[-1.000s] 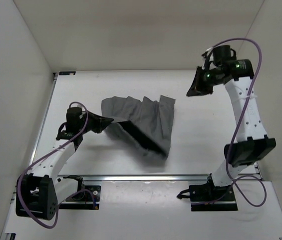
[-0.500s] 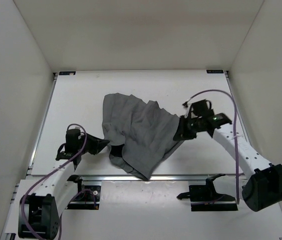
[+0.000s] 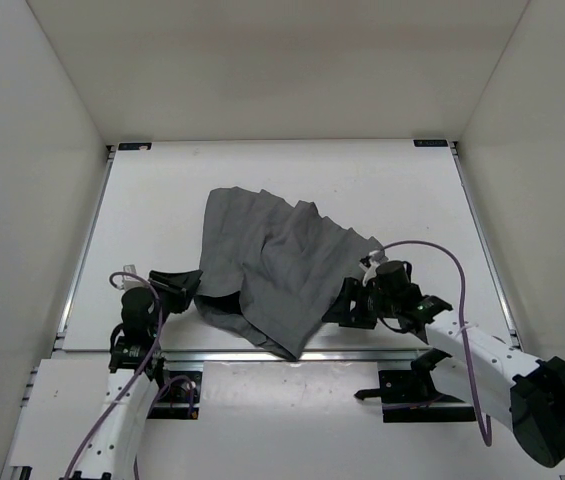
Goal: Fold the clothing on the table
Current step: Flatten the skirt out
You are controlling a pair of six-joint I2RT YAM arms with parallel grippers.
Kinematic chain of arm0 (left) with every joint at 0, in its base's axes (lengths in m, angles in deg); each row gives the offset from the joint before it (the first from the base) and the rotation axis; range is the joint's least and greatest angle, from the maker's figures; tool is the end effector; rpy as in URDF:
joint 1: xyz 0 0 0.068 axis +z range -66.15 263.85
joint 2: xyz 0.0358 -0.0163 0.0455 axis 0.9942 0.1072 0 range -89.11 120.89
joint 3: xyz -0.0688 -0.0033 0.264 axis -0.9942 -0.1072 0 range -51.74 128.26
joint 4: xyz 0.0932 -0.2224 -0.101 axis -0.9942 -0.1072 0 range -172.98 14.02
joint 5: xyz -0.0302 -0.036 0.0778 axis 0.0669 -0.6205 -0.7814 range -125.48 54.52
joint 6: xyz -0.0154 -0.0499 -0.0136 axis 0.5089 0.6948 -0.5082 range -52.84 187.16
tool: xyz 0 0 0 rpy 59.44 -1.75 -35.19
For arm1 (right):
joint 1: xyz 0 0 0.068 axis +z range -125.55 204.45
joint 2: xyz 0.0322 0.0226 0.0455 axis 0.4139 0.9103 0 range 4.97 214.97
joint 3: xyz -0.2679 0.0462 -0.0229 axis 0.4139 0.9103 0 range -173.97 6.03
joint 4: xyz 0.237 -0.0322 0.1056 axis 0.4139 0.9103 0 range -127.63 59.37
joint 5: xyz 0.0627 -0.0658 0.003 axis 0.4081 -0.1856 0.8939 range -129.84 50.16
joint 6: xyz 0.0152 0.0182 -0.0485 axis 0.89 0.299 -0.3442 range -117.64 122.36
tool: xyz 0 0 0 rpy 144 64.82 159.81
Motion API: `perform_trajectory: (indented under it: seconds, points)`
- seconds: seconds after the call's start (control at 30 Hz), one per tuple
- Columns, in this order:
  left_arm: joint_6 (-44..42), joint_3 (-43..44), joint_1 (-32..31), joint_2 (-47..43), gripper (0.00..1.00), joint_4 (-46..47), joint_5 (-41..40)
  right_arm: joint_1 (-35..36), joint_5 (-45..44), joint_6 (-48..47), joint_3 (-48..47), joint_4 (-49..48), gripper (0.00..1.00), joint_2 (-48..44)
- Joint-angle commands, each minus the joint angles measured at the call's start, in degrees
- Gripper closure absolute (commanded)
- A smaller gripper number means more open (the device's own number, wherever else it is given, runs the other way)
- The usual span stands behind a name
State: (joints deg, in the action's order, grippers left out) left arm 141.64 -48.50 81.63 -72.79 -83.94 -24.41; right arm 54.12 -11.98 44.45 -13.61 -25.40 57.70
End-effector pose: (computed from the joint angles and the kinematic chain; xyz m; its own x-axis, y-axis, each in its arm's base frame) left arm 0.1201 -0.0115 0.1515 -0.3051 -0.9345 -0.1833 -0.2875 0.2739 -0.9178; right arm 0.1415 0.0997 0.1649 -0.9432 0.1447 -0.2991 -0.1225 0.6854 0.7178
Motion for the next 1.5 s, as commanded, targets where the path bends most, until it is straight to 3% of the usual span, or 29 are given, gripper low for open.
perform_trajectory:
  seconds: [0.0,0.07,0.13,0.3,0.6,0.67,0.7,0.73,0.8,0.87,1.0,1.07,1.2,1.27,1.3,1.37,1.47]
  points:
    - [1.6,-6.8,-3.7,-2.6,0.52,-1.0,-5.2,1.4,-2.0,7.0,4.2,-11.3,0.39,-1.0]
    - [-2.1,-6.0,-3.6,-3.7,0.51,-2.7,-6.5,3.9,-6.5,8.1,4.8,-12.0,0.37,-1.1]
    - [-6.3,-4.8,-2.5,-2.3,0.51,-5.6,-6.2,8.4,-9.9,10.0,5.5,-15.3,0.41,-0.8]
    - [-15.0,-4.7,-4.6,3.3,0.49,-1.4,-10.7,15.0,-16.2,14.5,10.6,-24.9,0.46,3.9]
    - [-24.5,1.5,-6.1,15.6,0.43,-0.5,-12.2,16.8,-15.5,15.9,5.8,-30.9,0.46,18.4]
    - [-26.0,3.2,-7.3,18.7,0.45,-2.1,-10.6,16.5,-14.9,16.4,5.4,-31.6,0.91,20.5]
    - [-26.3,2.8,-7.4,20.1,0.54,-1.5,-9.2,16.3,-13.5,16.4,5.3,-31.1,1.0,21.7]
    - [-25.9,3.3,-8.6,20.3,0.66,-1.2,-8.6,15.3,-12.8,16.0,4.4,-31.0,1.0,22.2]
    - [-25.3,3.5,-9.6,20.8,0.79,0.8,-9.9,13.1,-10.8,12.1,4.0,-28.7,1.0,22.5]
    - [-25.8,5.3,-10.0,24.2,0.81,3.6,-10.2,6.2,-8.3,6.4,-0.3,-25.7,1.0,24.2]
    - [-31.7,14.7,-9.6,41.6,1.0,5.4,-4.8,-3.9,-3.4,-10.4,-16.3,-10.8,1.0,29.8]
    - [-33.3,18.3,-10.6,48.3,1.0,5.2,-2.2,-6.9,-2.8,-15.6,-21.9,-5.4,0.99,34.4]
    - [-32.1,19.4,-10.9,46.9,1.0,6.6,-3.7,-10.2,-2.5,-19.7,-26.1,-3.4,1.0,37.4]
    - [-32.6,20.3,-8.7,43.9,0.88,5.5,-2.5,-11.1,-2.6,-20.5,-26.1,-2.0,0.88,37.3]
    - [-32.9,21.2,-8.1,42.5,0.76,3.9,-2.1,-11.6,-2.9,-20.6,-25.8,-2.5,0.79,36.2]
    - [-34.0,22.3,-8.5,41.5,0.68,1.4,-1.7,-11.7,-2.7,-20.5,-24.4,-4.0,0.55,34.4]
    - [-34.2,21.8,-10.1,40.7,0.5,0.1,-1.1,-11.4,-3.0,-21.1,-22.7,-4.1,0.41,31.7]
